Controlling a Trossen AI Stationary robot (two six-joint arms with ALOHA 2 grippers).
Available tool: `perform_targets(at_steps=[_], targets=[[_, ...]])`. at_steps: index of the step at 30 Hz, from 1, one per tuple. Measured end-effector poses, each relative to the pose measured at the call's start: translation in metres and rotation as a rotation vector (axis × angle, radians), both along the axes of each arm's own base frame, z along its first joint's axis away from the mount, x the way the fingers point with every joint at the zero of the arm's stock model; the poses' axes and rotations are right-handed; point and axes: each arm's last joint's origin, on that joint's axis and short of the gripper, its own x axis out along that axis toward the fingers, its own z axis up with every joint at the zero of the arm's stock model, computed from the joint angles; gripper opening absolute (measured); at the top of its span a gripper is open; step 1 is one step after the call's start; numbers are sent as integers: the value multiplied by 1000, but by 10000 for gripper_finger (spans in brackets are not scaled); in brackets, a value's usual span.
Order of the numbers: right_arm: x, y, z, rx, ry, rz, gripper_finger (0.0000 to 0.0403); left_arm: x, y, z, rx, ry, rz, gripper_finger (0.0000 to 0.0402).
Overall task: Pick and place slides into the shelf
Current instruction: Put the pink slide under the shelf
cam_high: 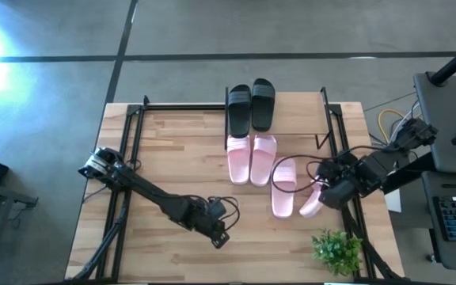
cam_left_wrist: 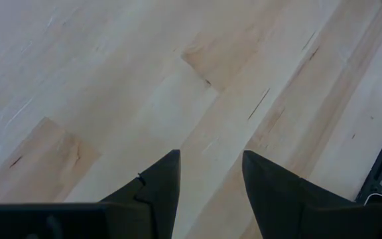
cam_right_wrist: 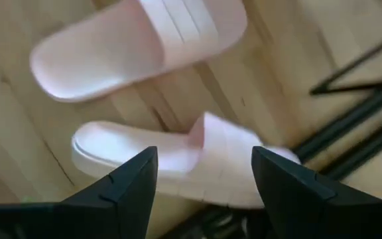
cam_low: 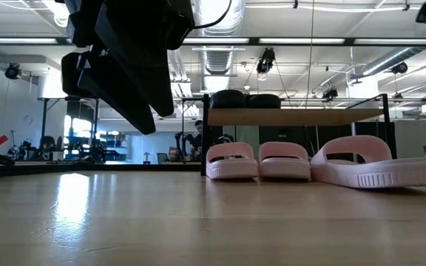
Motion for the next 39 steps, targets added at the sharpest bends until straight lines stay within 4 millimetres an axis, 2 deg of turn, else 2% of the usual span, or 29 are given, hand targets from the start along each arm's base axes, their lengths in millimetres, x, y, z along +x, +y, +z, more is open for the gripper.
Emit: perform_targets(at_steps=[7,14,18,24,28,36,39], targets=[[-5,-1,-31,23,88,-196,229,0,0,0,26,-13,13,148],[4,1,-71,32,2,-292,198,0,0,0,34,-15,14,148],[5,2,-86,27,7,-316,181,0,0,0,35,-13,13,148],[4,1,-97,-13,37,-286,167,-1,0,-1,41,-2,13,148],[2,2,-97,6,73,-270,156,-2,1,-1,46,6,12,148],[-4,4,-99,122,243,-262,125,-2,1,-1,49,4,11,148],[-11,2,-101,137,341,-332,118,-2,1,-1,64,-4,17,148]])
